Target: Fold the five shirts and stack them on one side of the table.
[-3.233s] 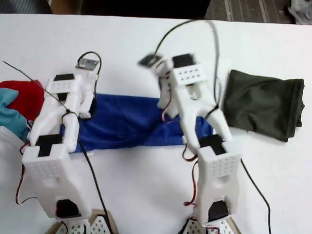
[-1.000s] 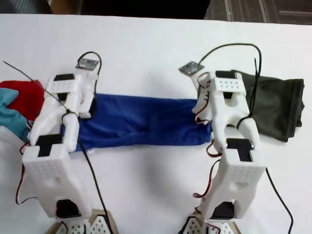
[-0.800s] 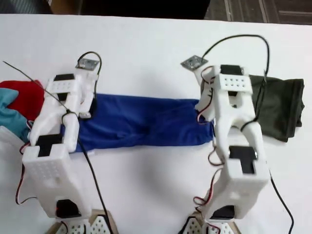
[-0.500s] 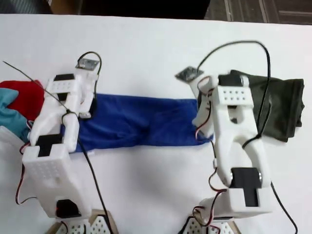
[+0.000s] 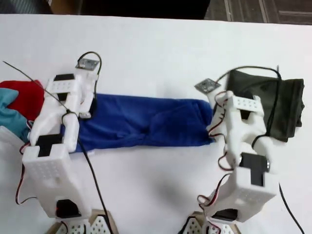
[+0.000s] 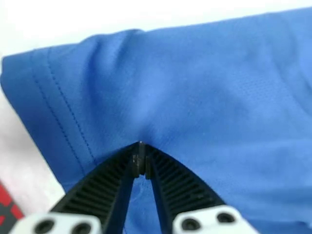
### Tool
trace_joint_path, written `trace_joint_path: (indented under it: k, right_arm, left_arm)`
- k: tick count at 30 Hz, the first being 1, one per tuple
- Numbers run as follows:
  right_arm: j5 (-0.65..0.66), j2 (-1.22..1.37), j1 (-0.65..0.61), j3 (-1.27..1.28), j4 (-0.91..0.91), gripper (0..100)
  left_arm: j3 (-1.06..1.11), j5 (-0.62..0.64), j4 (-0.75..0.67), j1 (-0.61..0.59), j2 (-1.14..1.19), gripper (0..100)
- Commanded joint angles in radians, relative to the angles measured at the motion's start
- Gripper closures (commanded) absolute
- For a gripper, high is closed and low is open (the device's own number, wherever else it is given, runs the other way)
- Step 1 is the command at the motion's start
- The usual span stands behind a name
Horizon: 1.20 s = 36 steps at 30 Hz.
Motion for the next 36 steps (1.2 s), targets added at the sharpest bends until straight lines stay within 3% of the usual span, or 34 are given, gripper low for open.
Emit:
trace_joint_path:
  k: [1,9,14,18,23,28,33,36]
  right_arm:
    - [0.009,0.021,0.059,-0.052,0.024,97.8]
    - [0.005,-0.202,0.076,-0.083,0.197,97.8]
    - [0.009,-0.444,0.068,0.074,0.202,97.8]
    - [0.011,-0.625,0.082,0.325,0.096,97.8]
    - [0.011,-0.731,0.088,0.644,-0.157,97.8]
    - [0.011,-0.734,0.088,0.779,-0.282,97.4]
    - [0.009,-0.734,0.082,0.833,-0.371,97.4]
    - [0.009,-0.734,0.082,0.838,-0.375,97.4]
  left_arm:
    - [-0.016,0.005,-0.026,0.005,0.008,98]
    - [-0.016,0.005,-0.026,0.005,0.008,98]
    - [-0.016,0.003,-0.023,0.011,0.006,98]
    - [-0.054,0.002,0.054,0.011,-0.011,98]
    - [-0.234,-0.002,0.256,0.005,-0.054,98]
    - [-0.449,-0.002,0.485,-0.034,-0.058,98]
    - [-0.45,-0.012,0.511,-0.161,-0.04,97]
    - [-0.446,-0.1,0.499,-0.196,0.023,93]
